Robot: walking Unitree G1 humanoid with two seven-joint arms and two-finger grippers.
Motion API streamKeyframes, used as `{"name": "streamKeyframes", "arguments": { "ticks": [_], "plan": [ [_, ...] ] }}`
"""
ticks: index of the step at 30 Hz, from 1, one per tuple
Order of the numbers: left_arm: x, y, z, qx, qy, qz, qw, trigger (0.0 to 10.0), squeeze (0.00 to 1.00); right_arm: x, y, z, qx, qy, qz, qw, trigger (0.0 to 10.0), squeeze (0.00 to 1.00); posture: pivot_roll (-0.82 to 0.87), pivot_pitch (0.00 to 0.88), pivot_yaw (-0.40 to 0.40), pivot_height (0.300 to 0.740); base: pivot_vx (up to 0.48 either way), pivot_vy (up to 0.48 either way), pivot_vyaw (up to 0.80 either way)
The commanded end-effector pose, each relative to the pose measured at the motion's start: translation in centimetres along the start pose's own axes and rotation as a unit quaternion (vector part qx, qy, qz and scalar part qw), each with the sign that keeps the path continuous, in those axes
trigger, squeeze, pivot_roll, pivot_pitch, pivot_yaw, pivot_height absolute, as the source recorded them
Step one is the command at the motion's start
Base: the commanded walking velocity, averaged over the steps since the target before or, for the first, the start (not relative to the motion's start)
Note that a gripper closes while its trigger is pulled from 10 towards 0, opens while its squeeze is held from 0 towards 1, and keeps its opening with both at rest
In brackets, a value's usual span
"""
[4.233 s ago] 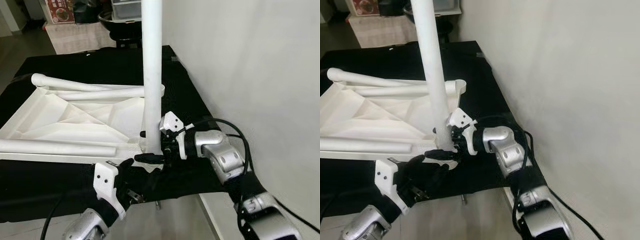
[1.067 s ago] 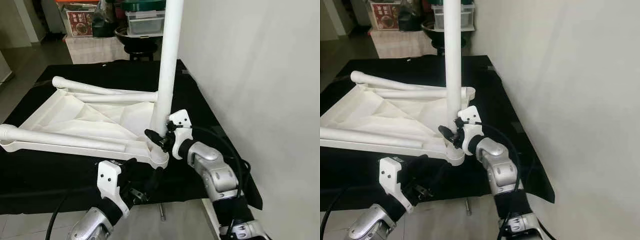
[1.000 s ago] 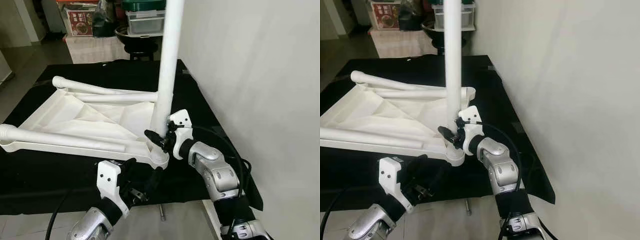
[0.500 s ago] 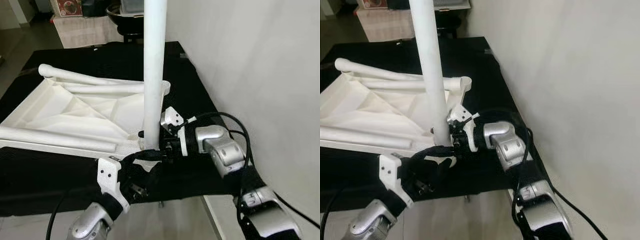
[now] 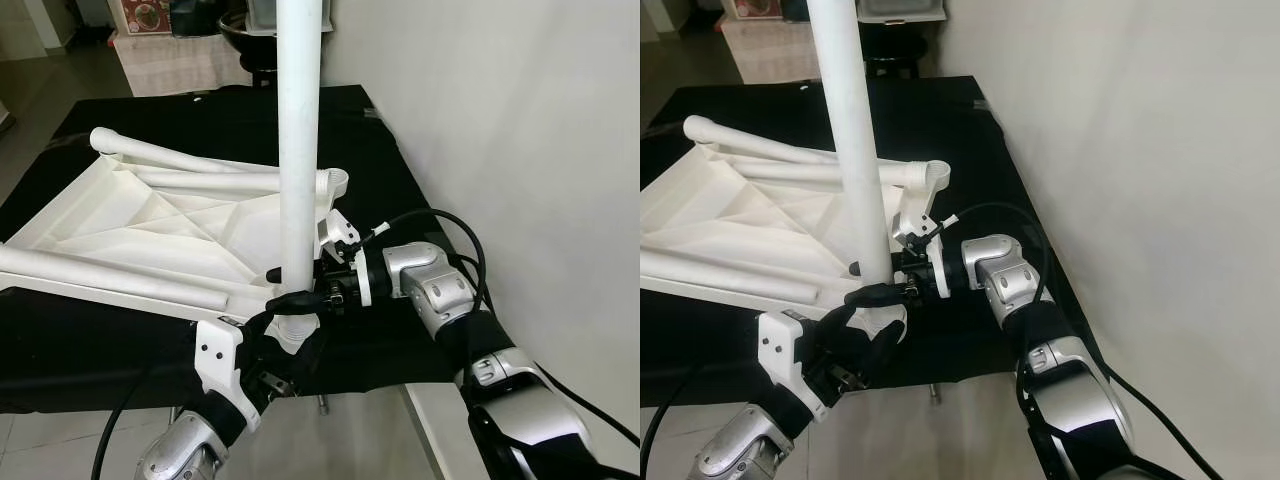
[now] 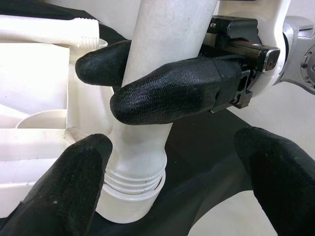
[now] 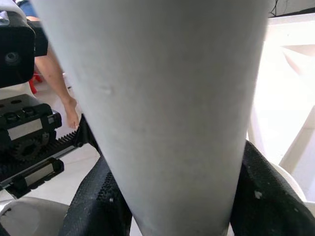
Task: Building children table
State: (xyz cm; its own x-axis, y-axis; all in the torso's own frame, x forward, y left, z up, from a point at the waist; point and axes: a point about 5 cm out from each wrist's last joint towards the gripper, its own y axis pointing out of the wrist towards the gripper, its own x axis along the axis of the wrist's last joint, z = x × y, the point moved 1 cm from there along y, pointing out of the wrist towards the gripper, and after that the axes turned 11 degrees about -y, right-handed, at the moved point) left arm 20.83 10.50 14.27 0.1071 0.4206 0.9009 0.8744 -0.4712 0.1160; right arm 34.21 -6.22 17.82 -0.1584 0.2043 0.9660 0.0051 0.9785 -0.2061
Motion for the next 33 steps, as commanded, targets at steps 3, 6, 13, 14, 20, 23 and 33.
{"name": "streamKeyframes", "arguments": {
  "ticks": [3,6,13,14,20,23,33],
  "plan": [
    [0.0,-0.1,-0.2,0.000,-0.002,0.002,1.000,10.0,0.00,-0.3,-0.6,-0.3,-0.007,0.011,-0.009,1.000,0.0,0.00,0.01,0.107,-0.042,0.740,0.000,0.000,0.00],
    [0.2,-0.1,-0.1,0.001,-0.001,0.000,1.000,10.0,0.00,-1.9,-2.0,-1.4,-0.220,0.045,0.023,0.974,0.0,0.00,-0.02,0.118,-0.042,0.740,0.000,0.000,0.00],
    [0.4,0.0,0.6,0.001,0.000,0.003,1.000,10.0,0.00,-4.3,-2.1,1.4,-0.455,0.105,0.056,0.882,0.0,0.00,-0.06,0.102,-0.011,0.740,0.000,0.000,0.00],
    [0.4,0.0,0.6,0.001,0.000,0.003,1.000,10.0,0.00,-4.3,-2.1,1.4,-0.455,0.105,0.056,0.882,0.0,0.00,-0.06,0.102,-0.011,0.740,0.000,0.000,0.00],
    [0.5,0.3,1.1,0.009,0.003,-0.003,1.000,10.0,0.00,-4.9,-1.3,1.5,-0.470,0.100,0.071,0.874,0.0,0.00,-0.02,0.091,-0.039,0.740,0.000,0.000,0.00],
    [0.7,0.2,1.4,0.021,0.004,-0.011,1.000,10.0,0.00,-4.6,-0.8,1.8,-0.447,0.120,0.060,0.884,10.0,0.00,-0.01,0.089,-0.033,0.740,0.000,0.000,0.00],
    [0.7,0.0,1.5,0.012,0.003,0.002,1.000,10.0,0.00,-0.6,1.2,3.7,-0.165,0.043,-0.033,0.985,10.0,1.00,0.00,0.092,-0.010,0.740,0.000,0.000,0.00]
  ]
}}
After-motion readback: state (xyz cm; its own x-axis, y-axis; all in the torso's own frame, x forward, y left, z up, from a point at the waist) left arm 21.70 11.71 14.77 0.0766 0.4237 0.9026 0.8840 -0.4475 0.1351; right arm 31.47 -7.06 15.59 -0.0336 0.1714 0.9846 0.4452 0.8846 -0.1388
